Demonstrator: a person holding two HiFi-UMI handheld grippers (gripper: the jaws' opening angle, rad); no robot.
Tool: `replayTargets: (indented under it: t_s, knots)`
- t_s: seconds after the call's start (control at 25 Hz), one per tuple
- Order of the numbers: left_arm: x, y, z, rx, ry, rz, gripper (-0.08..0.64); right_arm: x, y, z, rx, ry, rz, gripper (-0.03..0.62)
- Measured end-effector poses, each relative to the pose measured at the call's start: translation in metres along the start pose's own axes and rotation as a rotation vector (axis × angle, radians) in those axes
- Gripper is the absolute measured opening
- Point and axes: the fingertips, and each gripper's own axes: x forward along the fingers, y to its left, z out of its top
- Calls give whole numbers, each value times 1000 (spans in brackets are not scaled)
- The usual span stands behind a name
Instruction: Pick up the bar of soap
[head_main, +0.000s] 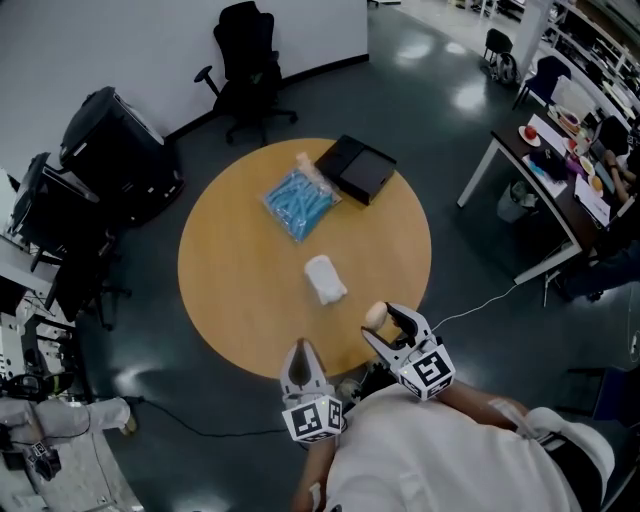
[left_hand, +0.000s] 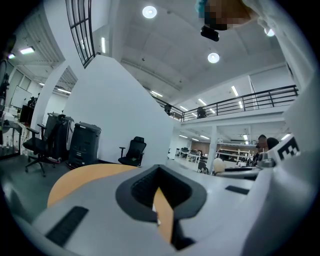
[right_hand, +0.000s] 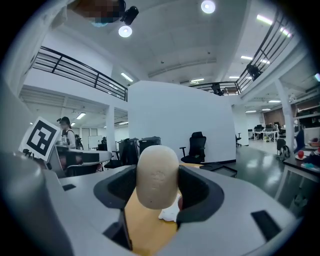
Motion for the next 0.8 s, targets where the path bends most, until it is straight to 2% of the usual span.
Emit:
replayTargets:
  t_s: [0.8]
  knots:
    - [6, 3, 5, 5, -9, -4, 3, 9, -3, 5, -2, 5, 3, 272]
